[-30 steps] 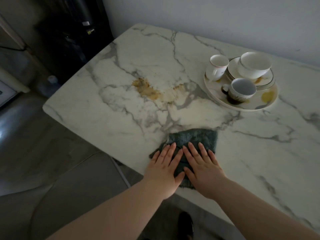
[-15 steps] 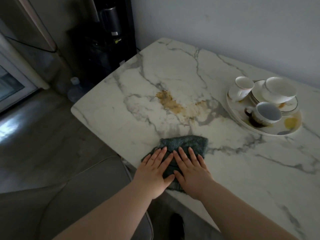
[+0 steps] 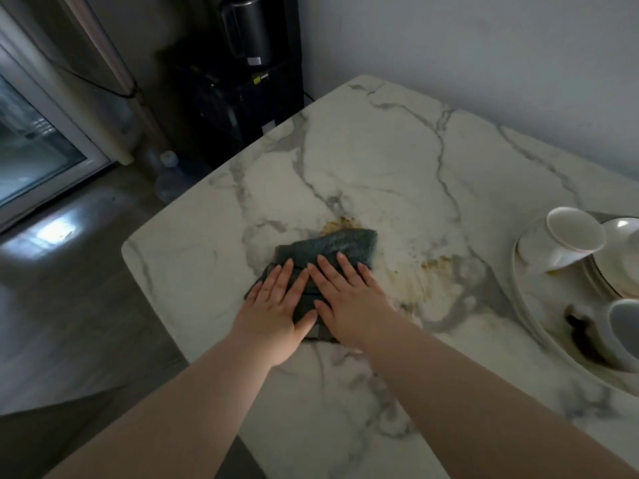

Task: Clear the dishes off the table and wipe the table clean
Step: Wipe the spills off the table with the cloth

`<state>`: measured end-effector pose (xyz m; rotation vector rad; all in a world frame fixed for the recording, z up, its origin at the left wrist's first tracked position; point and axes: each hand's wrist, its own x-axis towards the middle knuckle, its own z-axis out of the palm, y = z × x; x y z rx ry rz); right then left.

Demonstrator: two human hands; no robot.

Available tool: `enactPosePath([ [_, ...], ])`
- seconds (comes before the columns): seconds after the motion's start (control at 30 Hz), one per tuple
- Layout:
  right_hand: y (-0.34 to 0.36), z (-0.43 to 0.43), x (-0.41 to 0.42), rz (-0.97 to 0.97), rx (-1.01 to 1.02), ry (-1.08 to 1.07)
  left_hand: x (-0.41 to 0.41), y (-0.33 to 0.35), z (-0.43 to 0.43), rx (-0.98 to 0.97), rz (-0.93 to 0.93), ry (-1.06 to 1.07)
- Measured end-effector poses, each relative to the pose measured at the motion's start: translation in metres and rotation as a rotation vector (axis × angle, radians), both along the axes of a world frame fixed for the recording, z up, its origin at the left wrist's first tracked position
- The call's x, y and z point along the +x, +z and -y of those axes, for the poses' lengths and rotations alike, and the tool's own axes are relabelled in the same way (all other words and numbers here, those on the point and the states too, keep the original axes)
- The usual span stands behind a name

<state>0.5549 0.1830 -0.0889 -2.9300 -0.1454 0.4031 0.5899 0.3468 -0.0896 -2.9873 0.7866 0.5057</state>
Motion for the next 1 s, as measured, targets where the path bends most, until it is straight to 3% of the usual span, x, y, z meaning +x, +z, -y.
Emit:
enactPosePath([
  [0.2,-0.002,0.033,0.079,-0.009,-0.034,-0.011,0.070,0.003,0.045,0.077,-0.065,0.091],
  [0.43,0.002,0.051,0.091,-0.049,-0.024,-0.059,0.088,0.011,0.072,0.118,-0.097,0.089],
  [0.73,0.007,0.055,-0.022,-0.091,-0.040,-0.181,-0.002,0.001,0.070,0.026,-0.064,-0.120],
  [1.0,0.013,-0.011,-0.130,-0.157,-0.018,-0.286,-0.097,0.007,0.007,-0.015,-0.051,-0.269],
])
